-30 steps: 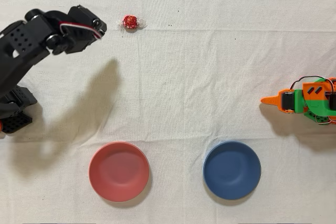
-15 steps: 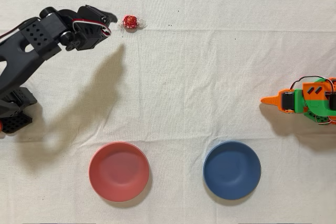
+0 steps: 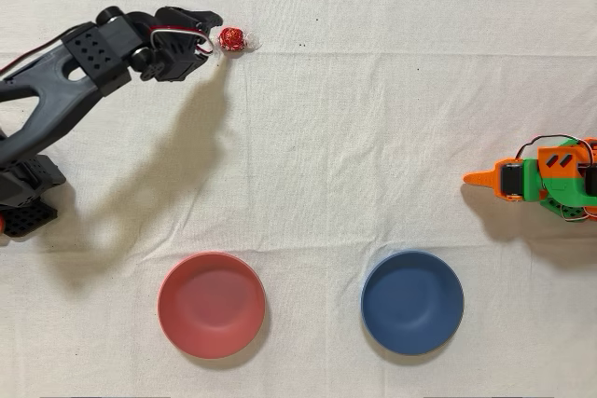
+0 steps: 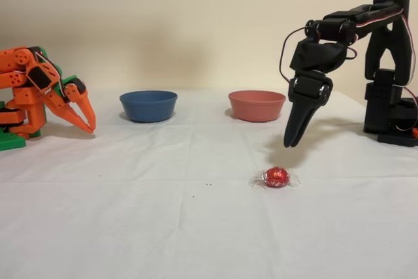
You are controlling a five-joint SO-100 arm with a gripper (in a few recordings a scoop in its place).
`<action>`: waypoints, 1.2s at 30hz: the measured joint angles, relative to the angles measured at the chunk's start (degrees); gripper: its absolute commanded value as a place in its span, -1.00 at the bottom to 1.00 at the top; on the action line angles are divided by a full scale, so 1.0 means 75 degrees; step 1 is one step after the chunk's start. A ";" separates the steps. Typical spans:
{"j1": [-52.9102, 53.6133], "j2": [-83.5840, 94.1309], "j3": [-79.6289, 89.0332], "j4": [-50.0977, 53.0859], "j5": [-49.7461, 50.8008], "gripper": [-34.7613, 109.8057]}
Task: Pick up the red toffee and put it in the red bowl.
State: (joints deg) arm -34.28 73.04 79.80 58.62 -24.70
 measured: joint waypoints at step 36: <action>0.0000 -0.1312 -0.0293 -0.1465 -0.0293 -0.17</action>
State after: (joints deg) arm -34.28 63.19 77.61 47.64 -26.89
